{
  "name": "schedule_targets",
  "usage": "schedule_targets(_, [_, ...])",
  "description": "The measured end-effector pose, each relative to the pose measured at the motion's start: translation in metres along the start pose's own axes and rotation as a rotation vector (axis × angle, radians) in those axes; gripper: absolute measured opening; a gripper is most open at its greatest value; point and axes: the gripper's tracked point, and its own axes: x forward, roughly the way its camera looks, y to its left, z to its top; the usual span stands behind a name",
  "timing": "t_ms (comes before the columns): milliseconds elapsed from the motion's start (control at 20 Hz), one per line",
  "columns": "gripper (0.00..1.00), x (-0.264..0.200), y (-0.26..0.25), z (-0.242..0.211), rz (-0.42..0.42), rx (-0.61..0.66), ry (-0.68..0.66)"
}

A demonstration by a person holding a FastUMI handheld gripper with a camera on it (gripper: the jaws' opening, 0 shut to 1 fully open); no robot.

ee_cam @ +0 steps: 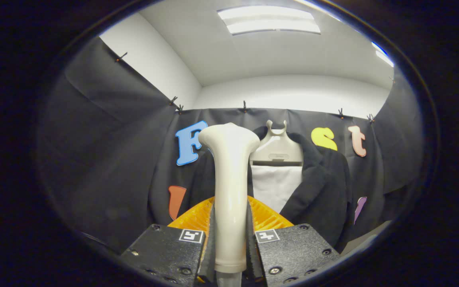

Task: Iron the clothes twice with a garment steamer, once on the left side and once on the right side.

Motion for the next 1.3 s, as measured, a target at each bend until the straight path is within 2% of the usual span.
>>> schedule_targets(1300, [0.34,-0.067,-0.014,-0.127,-0.035,-0.007,0.318])
